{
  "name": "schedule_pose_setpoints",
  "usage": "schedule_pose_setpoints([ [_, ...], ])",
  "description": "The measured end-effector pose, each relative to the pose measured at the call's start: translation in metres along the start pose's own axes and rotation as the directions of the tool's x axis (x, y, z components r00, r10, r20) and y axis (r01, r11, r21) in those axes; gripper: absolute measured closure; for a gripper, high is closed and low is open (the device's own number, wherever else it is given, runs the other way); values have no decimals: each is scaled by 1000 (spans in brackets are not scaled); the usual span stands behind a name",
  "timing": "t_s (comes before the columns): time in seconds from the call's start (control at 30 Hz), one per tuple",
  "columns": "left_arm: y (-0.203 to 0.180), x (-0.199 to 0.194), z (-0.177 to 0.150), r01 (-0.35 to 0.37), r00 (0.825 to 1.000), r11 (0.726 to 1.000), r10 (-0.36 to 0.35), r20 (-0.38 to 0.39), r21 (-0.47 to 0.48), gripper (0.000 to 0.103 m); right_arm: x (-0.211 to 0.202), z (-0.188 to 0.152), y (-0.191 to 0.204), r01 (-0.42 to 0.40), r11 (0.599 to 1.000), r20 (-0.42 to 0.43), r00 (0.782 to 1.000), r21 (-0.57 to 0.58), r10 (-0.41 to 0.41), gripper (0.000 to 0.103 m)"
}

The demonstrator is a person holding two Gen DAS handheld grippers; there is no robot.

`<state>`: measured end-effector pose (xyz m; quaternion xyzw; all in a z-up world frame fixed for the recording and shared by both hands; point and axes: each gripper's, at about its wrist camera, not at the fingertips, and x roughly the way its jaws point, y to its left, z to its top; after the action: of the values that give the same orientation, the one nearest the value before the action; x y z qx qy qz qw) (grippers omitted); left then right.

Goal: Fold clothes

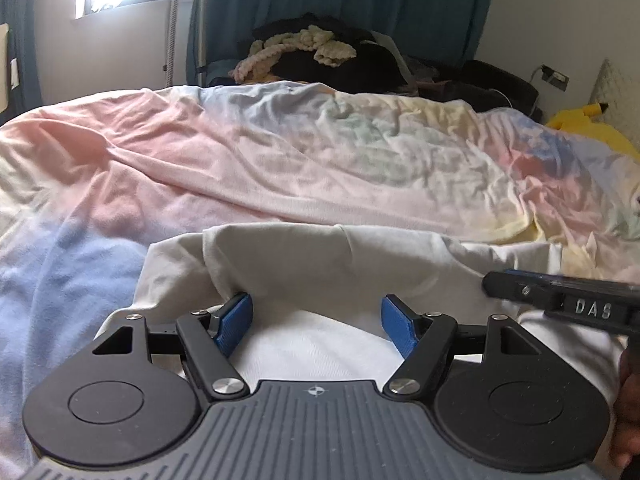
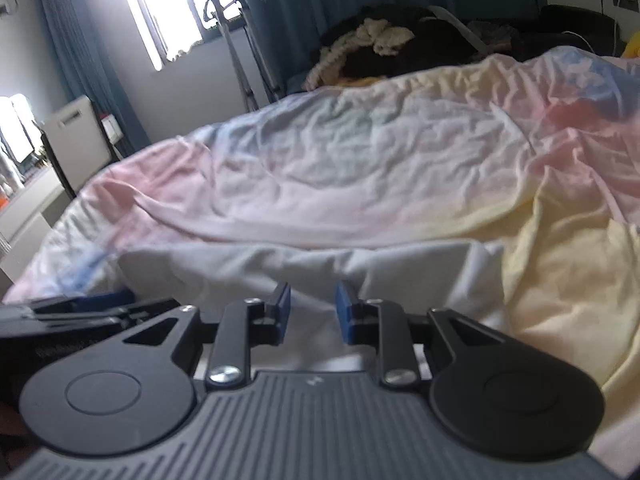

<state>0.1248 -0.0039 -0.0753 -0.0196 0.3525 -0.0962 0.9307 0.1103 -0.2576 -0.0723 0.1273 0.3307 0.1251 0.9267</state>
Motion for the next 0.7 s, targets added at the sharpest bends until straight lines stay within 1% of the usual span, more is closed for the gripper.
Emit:
schedule_pose_setpoints([
  [0.03,0,0,-1,-1,1000,1000,1,3,12,27,1,-2,-2,12,1000,-1,1000,2,-12,82],
  [0.07,0,0,-2,2,1000,1000,-2,6,11,27,1,-3,-5,27,1000,0,1000,7,-27,84],
  [0.17,3,-4,-3,16,1000,1000,-16,19,0,27,-7,-4,-17,97,995,14,995,34,-97,84],
  [0.27,4,-8,-5,30,999,1000,-30,37,-5,27,-13,-10,-31,177,983,33,983,49,-178,84],
  [0.37,0,-12,-6,26,998,1000,-27,57,17,26,-22,-12,-47,165,980,44,984,115,-171,84],
  [0.43,0,-17,-7,23,997,1000,-24,71,19,26,-33,-11,-48,158,979,74,983,131,-169,82],
  [0.47,0,-23,-9,27,997,1000,-27,77,10,26,-38,-11,-48,153,978,92,982,139,-167,79],
  [0.53,2,-34,-11,35,995,999,-34,90,-8,26,-54,-10,-46,130,979,129,980,159,-151,79],
  [0.7,9,-78,-21,105,988,990,-93,122,-91,25,-95,-12,-33,69,984,192,976,167,-101,79],
])
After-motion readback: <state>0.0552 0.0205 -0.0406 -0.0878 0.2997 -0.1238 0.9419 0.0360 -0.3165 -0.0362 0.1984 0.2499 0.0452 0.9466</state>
